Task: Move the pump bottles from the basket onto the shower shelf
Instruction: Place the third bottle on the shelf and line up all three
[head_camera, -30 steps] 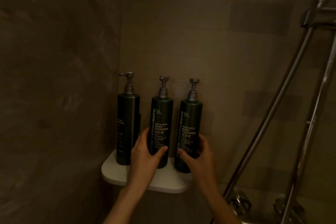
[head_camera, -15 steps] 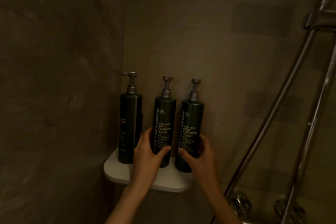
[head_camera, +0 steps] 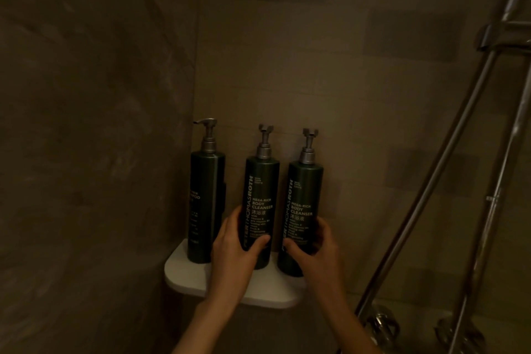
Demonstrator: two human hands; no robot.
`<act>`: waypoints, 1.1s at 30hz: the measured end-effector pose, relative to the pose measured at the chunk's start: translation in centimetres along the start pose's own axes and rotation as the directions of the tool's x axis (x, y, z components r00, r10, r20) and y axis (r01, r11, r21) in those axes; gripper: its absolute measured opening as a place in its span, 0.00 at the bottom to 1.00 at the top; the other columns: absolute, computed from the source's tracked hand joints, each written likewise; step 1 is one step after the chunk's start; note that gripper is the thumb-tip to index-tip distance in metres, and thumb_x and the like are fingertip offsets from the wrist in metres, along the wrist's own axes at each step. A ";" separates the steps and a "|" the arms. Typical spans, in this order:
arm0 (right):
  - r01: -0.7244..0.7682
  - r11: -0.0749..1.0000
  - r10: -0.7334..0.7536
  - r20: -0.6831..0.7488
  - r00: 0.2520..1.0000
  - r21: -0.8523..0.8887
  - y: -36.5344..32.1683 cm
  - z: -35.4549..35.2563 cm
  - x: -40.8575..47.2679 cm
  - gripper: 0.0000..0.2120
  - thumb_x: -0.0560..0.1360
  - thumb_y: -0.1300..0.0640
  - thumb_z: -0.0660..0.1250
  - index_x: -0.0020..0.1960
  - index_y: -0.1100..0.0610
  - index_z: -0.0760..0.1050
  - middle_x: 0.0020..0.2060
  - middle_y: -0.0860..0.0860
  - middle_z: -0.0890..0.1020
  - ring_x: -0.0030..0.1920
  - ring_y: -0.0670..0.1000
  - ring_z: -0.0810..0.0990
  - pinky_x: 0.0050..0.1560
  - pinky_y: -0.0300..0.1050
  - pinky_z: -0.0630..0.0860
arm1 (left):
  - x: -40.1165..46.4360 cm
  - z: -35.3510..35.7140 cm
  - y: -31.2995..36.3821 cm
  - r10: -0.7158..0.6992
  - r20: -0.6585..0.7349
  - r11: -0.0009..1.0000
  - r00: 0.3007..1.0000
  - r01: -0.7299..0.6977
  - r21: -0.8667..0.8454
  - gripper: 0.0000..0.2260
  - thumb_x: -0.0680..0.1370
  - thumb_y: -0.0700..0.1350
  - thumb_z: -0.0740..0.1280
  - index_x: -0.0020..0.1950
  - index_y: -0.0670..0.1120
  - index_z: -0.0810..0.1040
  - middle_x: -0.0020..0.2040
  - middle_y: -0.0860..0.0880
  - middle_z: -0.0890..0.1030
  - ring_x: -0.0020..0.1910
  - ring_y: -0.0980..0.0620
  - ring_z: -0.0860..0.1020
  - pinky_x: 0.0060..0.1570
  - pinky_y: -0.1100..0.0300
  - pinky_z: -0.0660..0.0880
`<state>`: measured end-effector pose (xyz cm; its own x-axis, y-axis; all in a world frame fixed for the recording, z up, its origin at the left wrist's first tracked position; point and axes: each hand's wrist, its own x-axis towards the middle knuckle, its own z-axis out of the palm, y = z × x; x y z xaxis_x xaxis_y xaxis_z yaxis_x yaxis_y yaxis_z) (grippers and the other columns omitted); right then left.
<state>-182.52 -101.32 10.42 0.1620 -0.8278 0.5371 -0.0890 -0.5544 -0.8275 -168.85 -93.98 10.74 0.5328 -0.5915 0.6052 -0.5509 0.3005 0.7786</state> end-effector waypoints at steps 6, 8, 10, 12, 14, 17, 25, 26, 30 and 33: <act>0.169 0.969 -0.198 -0.158 0.967 -0.183 -2.1 -0.1 -1.3 0.34 0.66 0.49 0.75 0.68 0.48 0.64 0.63 0.44 0.69 0.63 0.47 0.71 0.59 0.45 0.72 | -0.5 -1.0 1.0 0.076 -0.034 0.996 0.997 -0.074 0.046 0.29 0.73 0.50 0.71 0.71 0.52 0.65 0.66 0.52 0.72 0.64 0.58 0.71 0.62 0.59 0.70; 0.282 0.923 -0.339 -0.206 0.918 -0.262 -3.7 0.1 -2.3 0.31 0.70 0.49 0.71 0.69 0.50 0.63 0.66 0.47 0.68 0.65 0.46 0.68 0.61 0.39 0.67 | -0.8 -1.7 1.9 0.169 -0.112 0.978 0.979 -0.153 0.143 0.26 0.75 0.48 0.69 0.71 0.49 0.66 0.67 0.50 0.72 0.63 0.58 0.69 0.60 0.62 0.67; 0.378 0.883 -0.435 -0.179 0.883 -0.280 -5.2 0.9 -3.3 0.28 0.73 0.48 0.65 0.70 0.50 0.62 0.68 0.47 0.66 0.67 0.44 0.66 0.63 0.37 0.65 | -0.8 -2.4 2.7 0.279 -0.198 0.945 0.940 -0.232 0.230 0.23 0.75 0.44 0.68 0.69 0.46 0.69 0.66 0.47 0.72 0.64 0.57 0.68 0.62 0.61 0.65; 0.423 0.863 -0.465 -0.107 0.879 -0.275 -5.9 2.3 -4.0 0.27 0.74 0.48 0.60 0.71 0.51 0.60 0.69 0.48 0.66 0.69 0.44 0.65 0.67 0.39 0.65 | -0.5 -3.1 3.0 0.351 -0.261 0.919 0.899 -0.278 0.279 0.22 0.75 0.42 0.67 0.68 0.44 0.70 0.66 0.45 0.72 0.65 0.54 0.68 0.64 0.58 0.64; 0.438 0.841 -0.473 -0.038 0.880 -0.316 -5.9 3.9 -4.3 0.28 0.75 0.49 0.59 0.73 0.52 0.57 0.71 0.49 0.65 0.71 0.43 0.61 0.70 0.38 0.59 | 0.2 -3.8 2.5 0.351 -0.291 0.914 0.890 -0.259 0.311 0.23 0.76 0.42 0.66 0.70 0.43 0.68 0.69 0.45 0.69 0.68 0.51 0.67 0.66 0.56 0.63; 0.413 0.827 -0.438 0.026 0.899 -0.381 -5.6 6.0 -4.5 0.33 0.76 0.52 0.63 0.75 0.53 0.51 0.74 0.49 0.57 0.74 0.44 0.54 0.71 0.40 0.53 | 1.0 -4.4 1.0 0.249 -0.288 0.939 0.925 -0.158 0.306 0.27 0.77 0.45 0.65 0.75 0.45 0.60 0.74 0.45 0.63 0.72 0.48 0.63 0.69 0.53 0.62; 0.264 0.864 -0.322 -0.068 0.944 -0.428 -5.8 8.5 -3.4 0.38 0.76 0.58 0.65 0.76 0.57 0.44 0.76 0.54 0.53 0.74 0.47 0.50 0.72 0.44 0.51 | 2.7 -4.6 -1.3 0.040 -0.188 0.999 0.981 -0.037 0.022 0.34 0.75 0.51 0.67 0.77 0.49 0.54 0.74 0.48 0.64 0.69 0.55 0.64 0.65 0.59 0.62; 0.252 0.868 -0.311 -0.073 0.948 -0.428 -5.8 8.6 -3.3 0.38 0.76 0.58 0.65 0.76 0.56 0.44 0.76 0.55 0.54 0.73 0.46 0.50 0.71 0.43 0.50 | 2.9 -4.6 -1.3 0.035 -0.193 0.999 0.981 -0.033 0.014 0.34 0.75 0.50 0.68 0.76 0.49 0.55 0.73 0.47 0.66 0.68 0.56 0.65 0.64 0.60 0.63; 0.235 0.882 -0.283 -0.062 0.957 -0.409 -5.8 8.9 -3.1 0.39 0.76 0.56 0.65 0.76 0.55 0.43 0.76 0.53 0.55 0.71 0.43 0.51 0.69 0.38 0.49 | 3.0 -4.7 -1.2 0.031 -0.183 0.999 0.983 -0.033 -0.010 0.33 0.74 0.50 0.68 0.76 0.49 0.57 0.68 0.52 0.68 0.63 0.60 0.65 0.58 0.64 0.64; 0.216 0.899 -0.258 -0.062 0.964 -0.382 -5.7 9.0 -2.9 0.40 0.75 0.55 0.67 0.76 0.54 0.44 0.75 0.52 0.56 0.72 0.45 0.54 0.70 0.39 0.51 | 2.6 -5.1 -1.4 0.048 -0.154 0.997 0.987 -0.057 -0.056 0.27 0.76 0.50 0.65 0.73 0.57 0.59 0.64 0.57 0.68 0.62 0.61 0.67 0.56 0.67 0.64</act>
<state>-173.68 -94.96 12.10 0.1185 -0.6607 0.7413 -0.4207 -0.7096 -0.5652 -163.45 -92.13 12.10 0.5985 -0.4541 0.6599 -0.5436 0.3749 0.7510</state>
